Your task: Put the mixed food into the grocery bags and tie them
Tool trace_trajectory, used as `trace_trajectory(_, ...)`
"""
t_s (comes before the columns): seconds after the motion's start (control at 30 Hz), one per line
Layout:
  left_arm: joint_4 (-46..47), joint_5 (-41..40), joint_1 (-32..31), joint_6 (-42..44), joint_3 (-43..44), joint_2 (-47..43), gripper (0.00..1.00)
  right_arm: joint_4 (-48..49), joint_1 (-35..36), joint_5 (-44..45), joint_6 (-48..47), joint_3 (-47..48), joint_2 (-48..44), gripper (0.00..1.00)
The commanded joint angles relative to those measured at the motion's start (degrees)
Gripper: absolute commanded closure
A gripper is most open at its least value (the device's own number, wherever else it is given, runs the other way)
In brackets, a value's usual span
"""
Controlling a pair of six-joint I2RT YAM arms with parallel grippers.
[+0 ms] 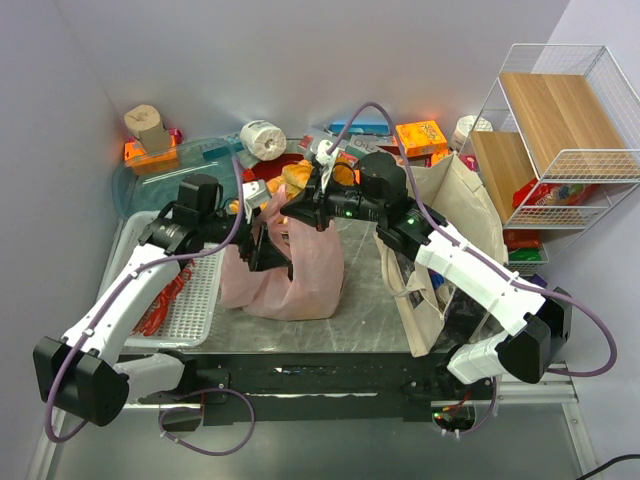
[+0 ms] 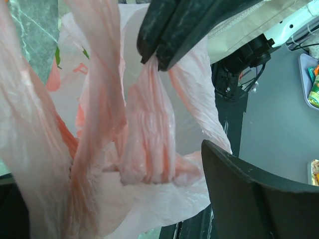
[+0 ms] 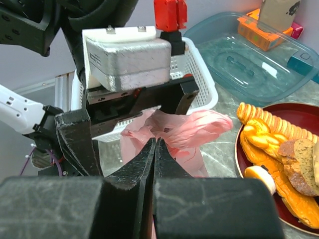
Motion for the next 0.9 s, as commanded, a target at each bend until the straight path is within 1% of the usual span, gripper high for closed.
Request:
trace_trajectory(0.0, 3.2, 2.1, 0.9, -0.1, 1.0, -1.9, 0.14, 3.0, 0.2, -0.6, -0.5, 0.4, 0.0, 1.0)
trace_trajectory(0.07, 5.4, 4.4, 1.1, -1.9, 0.4, -0.8, 0.16, 3.1, 0.3, -1.1, -0.5, 0.5, 0.6, 1.0)
trace_trajectory(0.13, 6.6, 6.8, 1.1, -3.0, 0.9, 0.7, 0.21, 3.2, 0.4, -1.1, -0.5, 0.7, 1.2, 1.0)
trace_trajectory(0.17, 6.7, 7.7, 1.1, -3.4, 1.2, 2.1, 0.27, 3.3, 0.5, -1.3, -0.5, 0.8, 1.3, 1.0)
trace_trajectory(0.23, 7.0, 9.1, 1.1, -3.8, 1.7, 3.0, 0.33, 3.7, 0.4, -1.3, -0.3, 0.7, 1.6, 1.0)
trace_trajectory(0.27, 7.2, 9.0, 1.1, -4.0, 1.6, 3.6, 0.39, 3.9, 0.5, -1.4, -0.2, 0.5, 1.6, 1.0)
trace_trajectory(0.3, 7.9, 9.1, 1.1, -4.6, 1.5, 3.7, 0.42, 4.0, 0.5, -1.4, -0.1, 0.5, 1.6, 1.0)
trace_trajectory(0.33, 8.1, 9.0, 1.1, -4.5, 1.1, 3.7, 0.49, 4.1, 0.5, -1.3, -0.1, 0.4, 1.6, 1.0)
trace_trajectory(0.4, 8.4, 8.9, 1.0, -4.5, 0.8, 3.2, 0.57, 3.7, 0.5, -1.4, -0.4, 0.4, 1.6, 1.0)
trace_trajectory(0.43, 8.8, 8.4, 1.1, -4.6, 0.5, 3.1, 0.68, 3.5, 0.5, -1.5, -0.5, 0.5, 1.5, 1.0)
trace_trajectory(0.5, 9.4, 7.9, 1.1, -4.9, 0.1, 2.5, 0.79, 1.9, 0.5, -1.8, -1.1, 1.0, 1.5, 1.0)
trace_trajectory(0.53, 10.1, 7.5, 1.1, -5.0, -0.1, 2.4, 0.87, 1.4, 0.5, -1.9, -1.2, 1.1, 1.4, 1.0)
trace_trajectory(0.63, 10.5, 6.7, 1.1, -5.1, -0.2, 2.3, 0.99, 0.2, 0.5, -2.2, -1.7, 1.0, 0.7, 1.0)
trace_trajectory(0.67, 10.5, 6.6, 1.1, -5.1, -0.4, 2.3, 0.99, -0.2, 0.5, -2.3, -1.8, 1.0, 0.6, 0.96)
trace_trajectory(0.7, 10.5, 6.4, 1.1, -5.0, -0.3, 2.2, 0.99, -1.5, 0.5, -2.2, -1.9, 1.1, 0.5, 0.88)
trace_trajectory(0.73, 10.5, 6.3, 1.1, -4.9, -0.6, 2.1, 0.99, -2.3, 0.5, -2.7, -2.0, 1.4, 0.1, 0.63)
trace_trajectory(0.77, 10.4, 6.0, 1.1, -4.8, -0.6, 1.8, 0.99, -2.9, 0.4, -2.8, -1.9, 1.9, -0.2, 0.52)
trace_trajectory(0.8, 10.6, 5.7, 1.1, -4.9, -0.9, 1.7, 0.99, -3.2, 0.5, -2.5, -1.4, 1.9, -0.7, 0.43)
trace_trajectory(0.83, 10.6, 5.6, 1.1, -5.0, -1.0, 1.6, 0.99, -3.1, 0.4, -1.9, -0.8, 1.9, -1.9, 0.28)
trace_trajectory(0.87, 10.6, 5.5, 1.1, -5.0, -1.0, 1.7, 0.99, -2.8, 0.3, -2.1, 0.0, 1.9, -2.6, 0.24)
